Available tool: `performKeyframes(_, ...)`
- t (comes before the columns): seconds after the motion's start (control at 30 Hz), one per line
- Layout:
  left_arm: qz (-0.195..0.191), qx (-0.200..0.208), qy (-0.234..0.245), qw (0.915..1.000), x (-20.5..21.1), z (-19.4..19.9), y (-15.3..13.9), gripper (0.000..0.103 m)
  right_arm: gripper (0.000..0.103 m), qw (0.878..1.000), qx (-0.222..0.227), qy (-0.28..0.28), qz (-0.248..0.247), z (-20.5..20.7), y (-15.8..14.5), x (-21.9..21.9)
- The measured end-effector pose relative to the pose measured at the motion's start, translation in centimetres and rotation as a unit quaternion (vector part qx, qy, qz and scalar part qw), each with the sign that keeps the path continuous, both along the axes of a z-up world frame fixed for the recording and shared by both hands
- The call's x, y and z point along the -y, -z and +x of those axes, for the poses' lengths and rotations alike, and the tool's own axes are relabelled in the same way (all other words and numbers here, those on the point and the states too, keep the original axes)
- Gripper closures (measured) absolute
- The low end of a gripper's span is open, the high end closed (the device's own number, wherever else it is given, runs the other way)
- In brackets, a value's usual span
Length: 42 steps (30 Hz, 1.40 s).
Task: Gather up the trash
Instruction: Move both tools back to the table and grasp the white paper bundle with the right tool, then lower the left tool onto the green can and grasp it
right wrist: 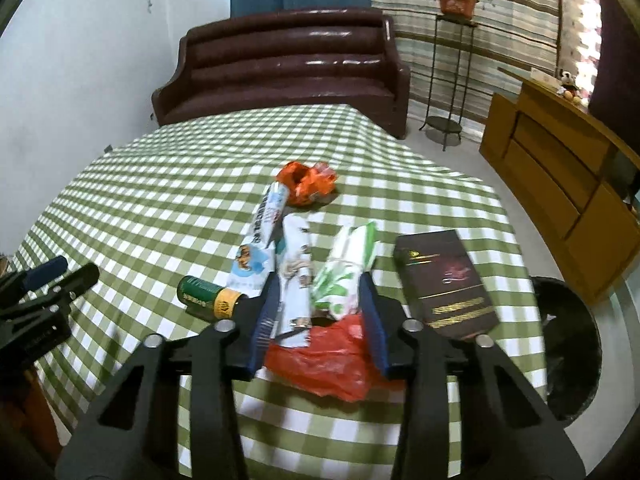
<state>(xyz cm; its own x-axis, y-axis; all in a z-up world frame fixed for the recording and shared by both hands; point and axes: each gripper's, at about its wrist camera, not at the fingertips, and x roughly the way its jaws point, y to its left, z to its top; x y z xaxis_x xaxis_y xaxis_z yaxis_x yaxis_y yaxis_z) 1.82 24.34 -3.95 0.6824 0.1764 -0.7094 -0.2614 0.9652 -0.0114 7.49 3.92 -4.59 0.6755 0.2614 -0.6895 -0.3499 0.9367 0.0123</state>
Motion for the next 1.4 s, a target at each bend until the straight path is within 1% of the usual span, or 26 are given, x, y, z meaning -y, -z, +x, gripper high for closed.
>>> performKeyframes(0.2,-0.007,-0.01,-0.012,0.9999,-1.7,-0.1,0.8,0.042,0.075,1.0,-0.016,-0.006,-0.02,0.7,1.0,-1.5)
performKeyframes(0.37,-0.014,-0.014,-0.008,0.9998,-1.8,0.0,1.1,0.042,0.086,0.999,-0.011,-0.006,-0.034,0.9,1.1,-2.0)
performKeyframes(0.6,-0.024,-0.014,0.0,0.9996,-1.3,0.2,1.3,0.041,0.087,0.999,-0.004,-0.004,-0.032,0.6,1.0,-1.8)
performKeyframes(0.87,-0.029,-0.014,0.017,0.9993,0.3,0.7,1.0,0.041,0.087,1.0,0.017,0.009,-0.013,0.4,-0.7,0.0)
performKeyframes(1.1,-0.042,-0.015,0.046,0.9979,3.6,1.6,0.5,0.041,0.087,0.999,0.031,0.041,0.002,0.0,-1.9,3.7)
performKeyframes(1.27,-0.045,-0.016,0.07,0.9964,6.7,2.4,0.0,0.041,0.087,0.997,0.034,0.062,0.009,-0.4,-2.0,6.5)
performKeyframes(1.4,-0.049,-0.023,0.077,0.9956,8.3,3.0,0.0,0.041,0.087,0.996,0.038,0.076,0.016,-0.7,-2.0,8.6)
